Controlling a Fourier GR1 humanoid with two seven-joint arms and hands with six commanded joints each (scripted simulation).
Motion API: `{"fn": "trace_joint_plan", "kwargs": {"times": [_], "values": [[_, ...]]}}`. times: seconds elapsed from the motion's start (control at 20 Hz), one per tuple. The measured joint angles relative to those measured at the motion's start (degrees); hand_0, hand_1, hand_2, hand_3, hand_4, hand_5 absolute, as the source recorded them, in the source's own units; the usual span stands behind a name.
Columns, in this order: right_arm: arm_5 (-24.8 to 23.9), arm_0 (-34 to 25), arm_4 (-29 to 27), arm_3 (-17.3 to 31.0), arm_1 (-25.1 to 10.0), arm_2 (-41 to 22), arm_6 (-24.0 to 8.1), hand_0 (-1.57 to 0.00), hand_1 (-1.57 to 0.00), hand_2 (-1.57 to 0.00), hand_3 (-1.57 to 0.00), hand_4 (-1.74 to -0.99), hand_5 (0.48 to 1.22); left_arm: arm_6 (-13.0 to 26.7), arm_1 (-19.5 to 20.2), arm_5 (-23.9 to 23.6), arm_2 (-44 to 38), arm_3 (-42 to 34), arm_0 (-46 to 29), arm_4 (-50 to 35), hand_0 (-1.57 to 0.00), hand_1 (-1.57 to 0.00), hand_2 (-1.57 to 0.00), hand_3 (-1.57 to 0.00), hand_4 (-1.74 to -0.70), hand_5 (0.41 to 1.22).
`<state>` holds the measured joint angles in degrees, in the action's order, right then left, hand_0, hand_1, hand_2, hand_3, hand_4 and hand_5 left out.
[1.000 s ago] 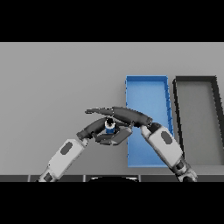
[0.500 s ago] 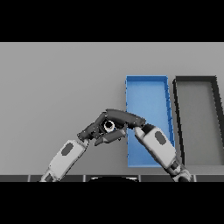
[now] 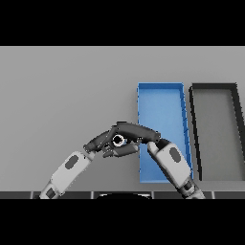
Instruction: Pick up the blue pipe and place it into the blue bin.
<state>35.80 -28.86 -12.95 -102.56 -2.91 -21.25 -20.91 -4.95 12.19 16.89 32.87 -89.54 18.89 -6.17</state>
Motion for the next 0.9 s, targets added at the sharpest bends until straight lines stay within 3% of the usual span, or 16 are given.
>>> {"fn": "trace_joint_plan", "kwargs": {"times": [0.1, 0.25, 0.35, 0.4, 0.5, 0.55, 0.75, 0.8, 0.9], "values": [[0.38, 0.47, 0.36, -0.49, 0.84, 0.02, -0.18, -1.56, -1.56, -1.56, -1.56, -1.482, 1.206, -1.26, 0.73, 2.99, -0.55, 0.49, 0.01, 0.99, -0.50, -0.41, -0.42, -0.17, -1.11, 1.184], [0.42, 0.79, 0.40, -1.14, 2.30, 0.74, -1.10, -1.57, -1.57, -1.57, -1.56, -1.484, 1.214, -3.34, 0.63, 3.65, -1.32, 0.84, 0.05, 4.27, -0.26, -0.21, -0.21, -0.09, -0.95, 0.964], [1.06, 0.90, 0.60, -1.35, 2.90, 1.19, -2.14, -1.57, -1.57, -1.57, -1.57, -1.484, 1.216, -1.97, -0.18, 2.41, -1.37, 1.18, -0.02, 5.20, -0.16, -0.13, -0.14, -0.05, -0.88, 0.842], [0.85, 0.81, 0.88, -1.49, 3.57, 1.42, -1.62, -1.57, -1.57, -1.57, -1.57, -1.484, 1.217, 0.55, -0.39, 1.57, -1.59, 1.84, 0.07, 5.48, -0.13, -0.11, -0.11, -0.04, -0.85, 0.794], [1.24, 1.02, 1.41, -1.36, 3.98, 1.81, -0.49, -1.57, -1.57, -1.57, -1.57, -1.485, 1.219, 1.17, 0.04, 1.33, -1.79, 1.31, -0.24, 5.42, -0.08, -0.07, -0.07, -0.03, -0.83, 0.719], [1.10, 1.29, 1.88, -1.67, 4.29, 1.85, -1.66, -1.57, -1.57, -1.57, -1.57, -1.485, 1.219, -0.47, -0.32, 0.83, -1.21, 1.64, -0.81, 6.19, -0.07, -0.05, -0.06, -0.02, -0.83, 0.689], [2.03, 2.69, 3.26, -1.74, 5.00, 2.23, 0.81, -1.57, -1.57, -1.57, -1.57, -1.490, 1.220, 4.22, -0.44, 0.67, -2.70, 1.22, -1.35, 3.24, -0.03, -0.02, -0.02, -0.01, -0.87, 0.616], [1.66, 2.46, 3.37, -1.36, 5.77, 2.34, 0.37, -1.57, -1.57, -1.57, -1.57, -1.491, 1.220, 6.86, -0.94, 0.29, -2.49, 0.82, -1.55, 2.91, -0.02, -0.02, -0.02, -0.01, -0.87, 0.612], [1.05, 1.26, 0.20, -0.98, 6.27, 4.19, -2.76, -1.57, -1.57, -1.57, -1.57, -1.492, 1.221, 7.92, -0.54, -0.05, -2.67, 0.36, -1.91, 2.72, -0.01, -0.01, -0.01, 0.00, -0.88, 0.593]]}}
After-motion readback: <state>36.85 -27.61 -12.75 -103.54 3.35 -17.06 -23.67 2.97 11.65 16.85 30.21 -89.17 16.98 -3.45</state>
